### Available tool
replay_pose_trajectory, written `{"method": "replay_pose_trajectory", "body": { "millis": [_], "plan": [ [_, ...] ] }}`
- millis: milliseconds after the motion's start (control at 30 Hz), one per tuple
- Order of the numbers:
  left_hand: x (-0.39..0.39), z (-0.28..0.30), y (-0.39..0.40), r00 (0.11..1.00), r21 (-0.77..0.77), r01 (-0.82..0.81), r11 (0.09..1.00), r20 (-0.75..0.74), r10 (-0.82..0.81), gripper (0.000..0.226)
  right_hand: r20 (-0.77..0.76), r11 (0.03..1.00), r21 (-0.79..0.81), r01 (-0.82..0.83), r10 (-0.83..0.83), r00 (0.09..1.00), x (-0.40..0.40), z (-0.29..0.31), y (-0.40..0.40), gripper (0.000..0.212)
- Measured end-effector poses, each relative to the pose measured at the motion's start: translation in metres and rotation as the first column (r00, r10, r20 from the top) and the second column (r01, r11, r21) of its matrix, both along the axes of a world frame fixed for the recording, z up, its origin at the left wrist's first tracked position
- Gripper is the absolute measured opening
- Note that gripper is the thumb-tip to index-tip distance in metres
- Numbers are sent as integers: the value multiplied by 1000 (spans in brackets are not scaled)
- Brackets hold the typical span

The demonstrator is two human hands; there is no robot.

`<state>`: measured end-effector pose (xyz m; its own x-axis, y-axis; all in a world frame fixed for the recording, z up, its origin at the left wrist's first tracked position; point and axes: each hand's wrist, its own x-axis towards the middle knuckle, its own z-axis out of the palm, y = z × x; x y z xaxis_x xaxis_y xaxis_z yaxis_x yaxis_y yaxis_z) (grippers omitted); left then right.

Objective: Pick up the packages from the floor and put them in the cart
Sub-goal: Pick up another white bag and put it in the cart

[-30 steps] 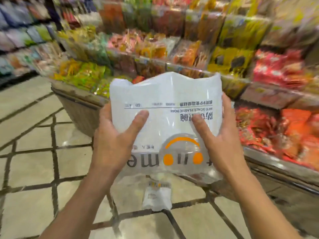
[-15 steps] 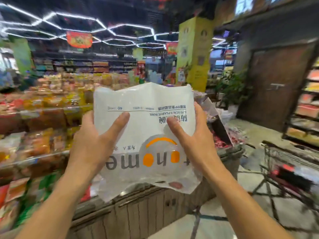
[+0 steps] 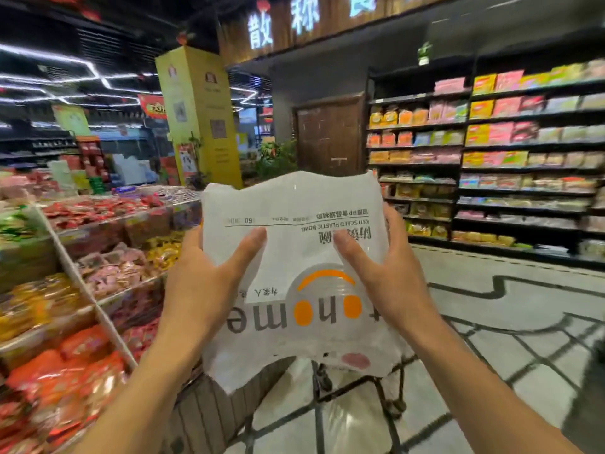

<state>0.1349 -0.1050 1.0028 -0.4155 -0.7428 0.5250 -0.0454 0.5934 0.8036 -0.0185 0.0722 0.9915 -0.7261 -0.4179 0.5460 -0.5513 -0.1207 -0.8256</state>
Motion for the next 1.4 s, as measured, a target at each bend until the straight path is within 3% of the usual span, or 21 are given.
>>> {"method": "replay_pose_trajectory", "body": {
  "millis": [100,300,400,500,600,900,1133,1400],
  "plan": [
    [-77,-10,24,997,9,72,997,24,-72,83,2,996,30,84,-84,996,-59,-4,36,46],
    [-211,-29,57,969,58,233,971,67,-237,82,30,972,65,225,-227,973,-171,-28,83,80],
    [-271,-40,60,949,71,295,953,95,-301,78,61,961,79,264,-269,961,-222,-41,93,79],
    [-332,-51,53,933,88,337,937,104,-345,65,70,947,99,306,-314,947,-272,-53,90,77],
    [-396,-62,39,922,128,362,923,96,-375,78,71,933,103,345,-353,933,-327,-62,79,67],
    [-581,-75,-10,867,252,450,856,104,-487,71,128,886,114,450,-462,877,-487,-73,35,85],
    [-684,-93,-26,838,257,471,844,167,-519,61,181,879,108,464,-477,860,-587,-96,22,73],
    [-805,-122,-29,866,267,400,877,202,-457,78,225,920,120,374,-392,892,-721,-128,10,74]
  ]
}}
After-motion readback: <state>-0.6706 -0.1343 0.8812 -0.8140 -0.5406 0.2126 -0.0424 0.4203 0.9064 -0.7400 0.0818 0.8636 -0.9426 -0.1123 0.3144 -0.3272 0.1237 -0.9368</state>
